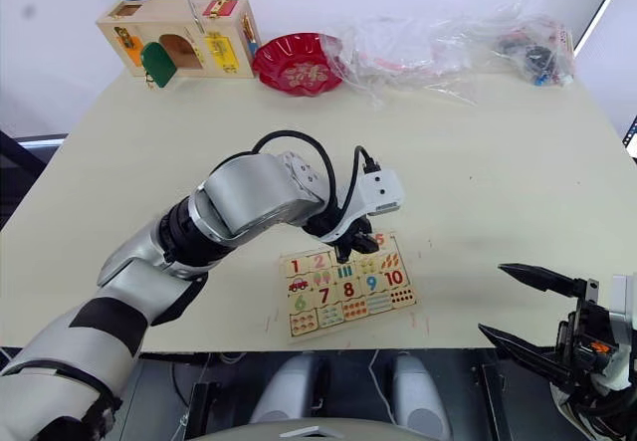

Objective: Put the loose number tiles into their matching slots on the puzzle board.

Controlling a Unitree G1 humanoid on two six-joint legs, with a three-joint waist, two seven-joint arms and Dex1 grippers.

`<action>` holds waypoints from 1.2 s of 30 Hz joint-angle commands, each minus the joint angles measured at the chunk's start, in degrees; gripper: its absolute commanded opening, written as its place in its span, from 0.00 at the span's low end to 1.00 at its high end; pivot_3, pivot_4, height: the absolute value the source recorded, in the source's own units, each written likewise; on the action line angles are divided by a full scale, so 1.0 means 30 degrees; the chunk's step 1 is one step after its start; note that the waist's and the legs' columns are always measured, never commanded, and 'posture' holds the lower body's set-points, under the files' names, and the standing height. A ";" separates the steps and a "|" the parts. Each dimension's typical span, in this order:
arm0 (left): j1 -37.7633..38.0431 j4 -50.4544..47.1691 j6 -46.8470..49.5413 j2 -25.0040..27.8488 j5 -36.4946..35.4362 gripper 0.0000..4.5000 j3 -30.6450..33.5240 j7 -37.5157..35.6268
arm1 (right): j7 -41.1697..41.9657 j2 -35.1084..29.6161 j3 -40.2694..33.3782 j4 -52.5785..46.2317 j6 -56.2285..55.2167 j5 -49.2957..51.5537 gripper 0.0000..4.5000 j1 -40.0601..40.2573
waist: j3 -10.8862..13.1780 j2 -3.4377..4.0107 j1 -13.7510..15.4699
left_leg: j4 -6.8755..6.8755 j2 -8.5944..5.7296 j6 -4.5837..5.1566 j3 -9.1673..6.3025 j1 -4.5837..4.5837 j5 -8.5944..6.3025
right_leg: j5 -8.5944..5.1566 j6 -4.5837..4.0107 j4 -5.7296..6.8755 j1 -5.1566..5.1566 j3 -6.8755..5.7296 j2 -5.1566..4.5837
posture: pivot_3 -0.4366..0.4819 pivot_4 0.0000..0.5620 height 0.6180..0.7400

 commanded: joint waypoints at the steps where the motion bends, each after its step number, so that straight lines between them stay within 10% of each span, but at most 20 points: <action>1: -0.0069 0.0291 0.0027 -0.0438 -0.0442 0.24 -0.0041 0.1632 | 0.0103 0.0167 0.0001 -0.0046 -0.0455 -0.0040 1.00 -0.0052 | 0.0000 0.0000 0.0008 | 0.0000 0.0000 0.0000 -0.0001 0.0000 0.0000 | 0.0000 0.0000 0.0000 0.0000 0.0000 0.0000 | 0.48 0.27 1.00; 36: 0.0236 0.2445 0.0027 -0.2508 -0.0941 0.24 -0.0897 0.5398 | 0.0127 0.0777 0.0031 -0.0358 -0.1244 -0.0282 1.00 0.0931 | 0.0001 0.0005 0.0038 | 0.0000 -0.0011 -0.0001 0.0008 -0.0001 0.0000 | 0.0000 0.0001 -0.0006 0.0000 0.0002 -0.0006 | 0.48 0.27 1.00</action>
